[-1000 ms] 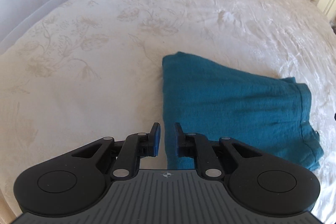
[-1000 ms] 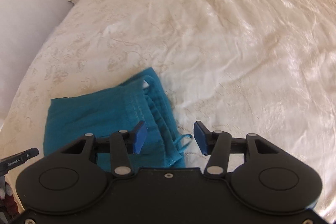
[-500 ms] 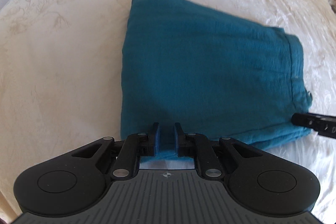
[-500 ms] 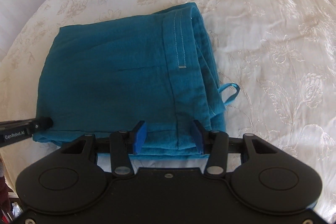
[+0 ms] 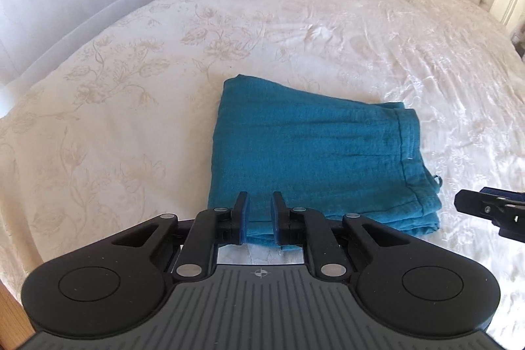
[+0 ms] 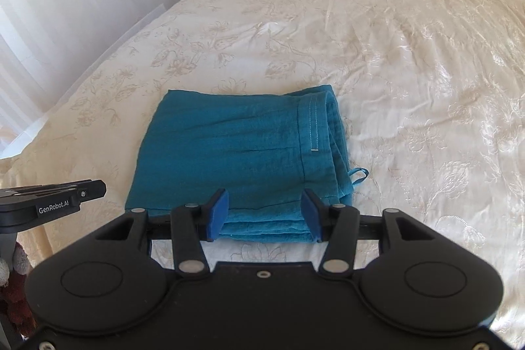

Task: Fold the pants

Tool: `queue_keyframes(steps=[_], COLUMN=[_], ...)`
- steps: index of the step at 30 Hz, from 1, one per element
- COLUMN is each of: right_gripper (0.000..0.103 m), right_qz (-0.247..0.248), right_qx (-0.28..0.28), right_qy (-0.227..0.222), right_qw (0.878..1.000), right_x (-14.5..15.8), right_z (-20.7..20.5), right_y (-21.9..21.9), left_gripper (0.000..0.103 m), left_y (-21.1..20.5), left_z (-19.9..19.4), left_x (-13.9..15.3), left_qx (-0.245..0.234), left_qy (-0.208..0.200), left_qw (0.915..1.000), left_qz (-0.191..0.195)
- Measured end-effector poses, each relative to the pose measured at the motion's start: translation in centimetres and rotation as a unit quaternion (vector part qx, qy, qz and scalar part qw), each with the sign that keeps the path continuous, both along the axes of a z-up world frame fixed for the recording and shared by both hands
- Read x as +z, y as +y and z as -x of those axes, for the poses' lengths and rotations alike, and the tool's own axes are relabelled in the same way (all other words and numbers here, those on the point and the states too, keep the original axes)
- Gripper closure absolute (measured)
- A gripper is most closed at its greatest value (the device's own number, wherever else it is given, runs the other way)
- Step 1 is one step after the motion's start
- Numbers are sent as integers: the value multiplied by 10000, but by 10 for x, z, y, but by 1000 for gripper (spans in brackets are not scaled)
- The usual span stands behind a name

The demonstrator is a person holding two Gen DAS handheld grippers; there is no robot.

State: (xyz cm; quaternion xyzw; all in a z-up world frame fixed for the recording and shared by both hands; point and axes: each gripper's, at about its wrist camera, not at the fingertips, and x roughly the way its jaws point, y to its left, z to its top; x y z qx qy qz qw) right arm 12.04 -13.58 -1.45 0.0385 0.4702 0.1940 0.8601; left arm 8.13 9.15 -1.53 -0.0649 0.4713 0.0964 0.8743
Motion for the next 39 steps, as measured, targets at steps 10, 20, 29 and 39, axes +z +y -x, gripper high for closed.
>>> queue_keyframes(steps=[10, 20, 29, 39], right_gripper=[46, 45, 42, 41], right_qz=[-2, 174, 475, 577], right_qx=[-75, -154, -84, -178], right_qy=[21, -171, -306, -334], right_qw=[10000, 9996, 9984, 9976], right_x=[11, 26, 33, 39], right_z=[44, 78, 99, 109], right_y=[-16, -21, -14, -13], left_gripper=[89, 89, 89, 89], left_y=[-40, -52, -62, -67], left_z=[43, 74, 95, 108], left_x=[21, 20, 17, 23], left_qx=[-38, 82, 111, 128], left_qy=[-49, 39, 73, 70], left_qw=[9998, 9999, 9999, 9998], left_qz=[-174, -98, -51, -112])
